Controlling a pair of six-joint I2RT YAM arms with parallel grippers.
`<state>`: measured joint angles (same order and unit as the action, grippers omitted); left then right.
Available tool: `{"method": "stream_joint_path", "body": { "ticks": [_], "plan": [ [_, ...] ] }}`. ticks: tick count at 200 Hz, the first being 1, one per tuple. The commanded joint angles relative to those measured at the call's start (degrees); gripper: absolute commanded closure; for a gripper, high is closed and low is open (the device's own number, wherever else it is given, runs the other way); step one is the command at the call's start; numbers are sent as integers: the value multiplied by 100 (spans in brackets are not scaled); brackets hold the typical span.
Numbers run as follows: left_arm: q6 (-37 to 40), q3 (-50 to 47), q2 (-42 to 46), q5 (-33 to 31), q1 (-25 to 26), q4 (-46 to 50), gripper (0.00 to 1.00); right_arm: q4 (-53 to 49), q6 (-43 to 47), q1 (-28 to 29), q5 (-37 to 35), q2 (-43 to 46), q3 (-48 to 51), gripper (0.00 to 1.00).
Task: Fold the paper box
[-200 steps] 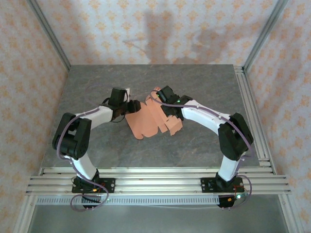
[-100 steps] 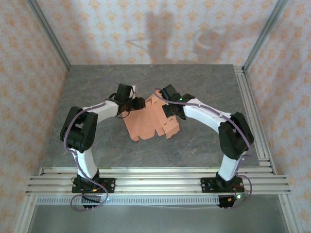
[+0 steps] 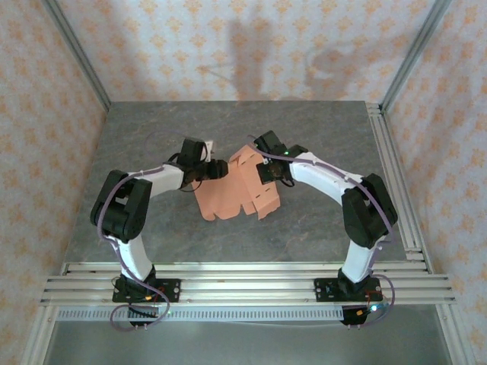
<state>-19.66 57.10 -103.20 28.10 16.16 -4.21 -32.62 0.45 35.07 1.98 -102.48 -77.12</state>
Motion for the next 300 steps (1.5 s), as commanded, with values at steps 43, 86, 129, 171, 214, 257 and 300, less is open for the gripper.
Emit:
{"method": "stream_joint_path", "body": {
  "ticks": [43, 86, 129, 171, 214, 257, 300],
  "plan": [
    [257, 725, -372, -149, 172, 502, 55, 19, -127, -26, 444, 75, 12, 100],
    [134, 1054, -584, -436, 236, 747, 55, 1, -98, -26, 489, 114, 42, 100],
    [-151, 1420, -1029, -980, 238, 1271, 57, 18, 1, -19, 486, 244, 124, 100],
    [-169, 1451, -1020, -794, 238, 1237, 57, 34, 80, -20, 517, 276, 147, 100],
    [-36, 742, -110, -668, 230, 428, 54, -226, 461, 10, -165, 125, -54, 100],
    [-522, 142, 517, -452, -139, -304, 49, -513, 1409, 242, -1540, -89, -296, 100],
    [-608, -22, 573, -348, -552, -373, 44, -170, 2434, 543, -2581, -185, -242, 100]
  ]
}}
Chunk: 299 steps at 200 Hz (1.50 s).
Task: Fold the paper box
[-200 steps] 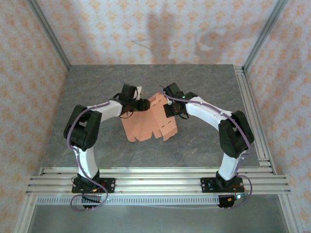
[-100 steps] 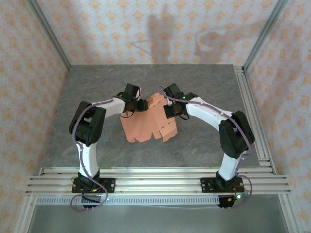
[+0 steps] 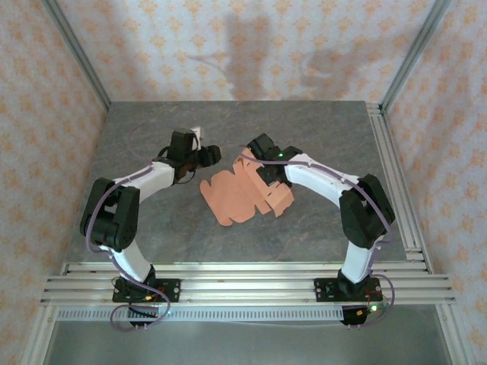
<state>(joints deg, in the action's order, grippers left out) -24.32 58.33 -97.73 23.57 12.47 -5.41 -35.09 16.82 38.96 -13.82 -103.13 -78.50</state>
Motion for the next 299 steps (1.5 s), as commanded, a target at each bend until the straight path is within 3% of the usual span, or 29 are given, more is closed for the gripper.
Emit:
{"method": "stream_joint_path", "body": {
  "ticks": [1, 43, 94, 194, 249, 299],
  "plan": [
    [-143, -141, 22, 113, -192, -256, 44, 84, 805, 159, -1022, -128, -109, 100],
    [147, -195, -33, 552, -270, -374, 44, -4, 988, 306, -1479, -425, -409, 100],
    [1042, 44, -142, 745, 195, -13, 44, 423, 1396, 536, -1746, -525, -343, 100],
    [356, 82, -421, 584, 132, -380, 44, 3899, 4340, 1087, -2981, -238, 1320, 100],
    [-79, -376, -300, 799, -251, -970, 44, 4599, 5003, 1159, -3182, -312, 1368, 100],
    [-376, -568, -233, 780, -536, -1146, 45, 7307, 6998, 1281, -3447, -776, 1808, 100]
  ]
}}
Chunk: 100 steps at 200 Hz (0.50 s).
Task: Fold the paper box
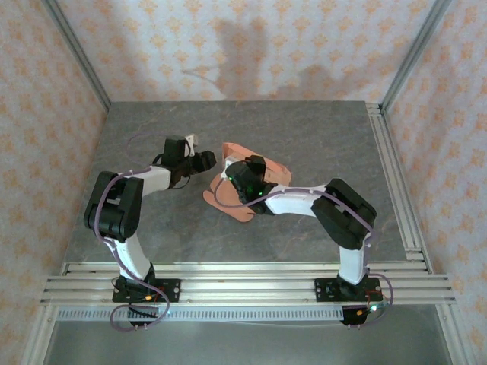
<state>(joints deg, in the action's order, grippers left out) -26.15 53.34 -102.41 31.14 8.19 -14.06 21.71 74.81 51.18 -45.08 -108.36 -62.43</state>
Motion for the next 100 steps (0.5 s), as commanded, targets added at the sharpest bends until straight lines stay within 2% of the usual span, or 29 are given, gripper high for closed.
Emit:
{"method": "stream_joint_path", "body": {
  "ticks": [1, 20, 50, 83, 100],
  "plan": [
    [-191, -70, 237, 24, -111, -281, 45, 1670, 1232, 59, -319, -259, 208, 100],
    [-213, -109, 257, 7, -161, -256, 45, 2317, 1732, 59, -328, -467, 255, 100],
    [-250, -106, 268, -46, -259, -144, 45, 2696, 2058, 67, -237, -681, 335, 100],
    [-250, -94, 289, -15, -331, -71, 45, 3805, 2776, 77, -136, -1029, 534, 100],
    [-234, -79, 300, -2, -336, -44, 45, 4066, 2895, 90, -121, -1089, 603, 100]
  ]
}}
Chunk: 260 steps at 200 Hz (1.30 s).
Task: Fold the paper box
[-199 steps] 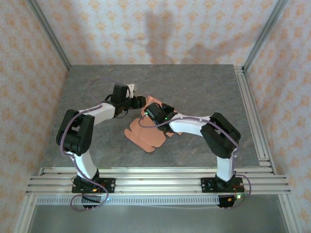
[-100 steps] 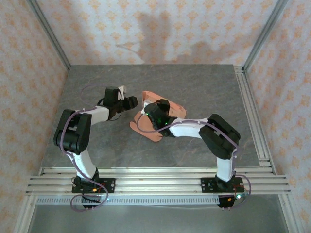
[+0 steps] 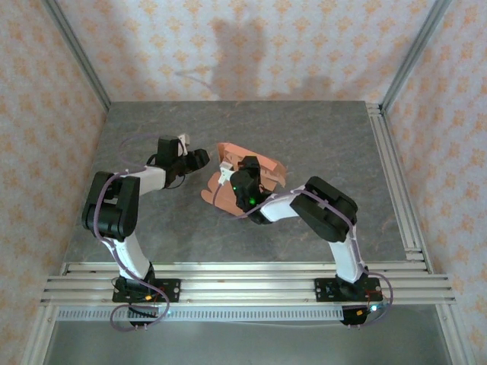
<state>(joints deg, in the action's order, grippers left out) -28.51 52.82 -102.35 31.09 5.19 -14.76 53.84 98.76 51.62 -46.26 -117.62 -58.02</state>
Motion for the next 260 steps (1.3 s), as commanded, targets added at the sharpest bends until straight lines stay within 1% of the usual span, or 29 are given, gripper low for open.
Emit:
{"method": "stream_joint_path", "body": {
  "ticks": [1, 20, 53, 116, 159, 190, 197, 219, 260],
  "plan": [
    [3, -22, 294, 2, -36, 26, 45, 859, 502, 48, 0, -163, 169, 100],
    [45, 29, 268, 7, -36, 78, 45, 1003, 532, 67, 23, -186, 210, 100],
    [84, 148, 175, 106, -38, 126, 45, 1526, 872, 76, 38, -331, 231, 100],
    [138, 499, -92, 160, -42, 351, 45, 1570, 830, 86, 86, -427, 359, 100],
    [281, 746, -287, 310, -36, 417, 45, 1507, 731, 86, 83, -445, 388, 100],
    [244, 1336, -671, 286, -42, 736, 46, 1506, 693, 94, 74, -441, 388, 100],
    [241, 1529, -945, 289, -36, 862, 47, 1498, 688, 97, 83, -438, 388, 100],
    [236, 2088, -1423, 479, -36, 1210, 50, 1489, 672, 103, 105, -445, 388, 100],
    [253, 2381, -1743, 658, -5, 1309, 52, 1441, 642, 106, 150, -467, 353, 100]
  ]
}}
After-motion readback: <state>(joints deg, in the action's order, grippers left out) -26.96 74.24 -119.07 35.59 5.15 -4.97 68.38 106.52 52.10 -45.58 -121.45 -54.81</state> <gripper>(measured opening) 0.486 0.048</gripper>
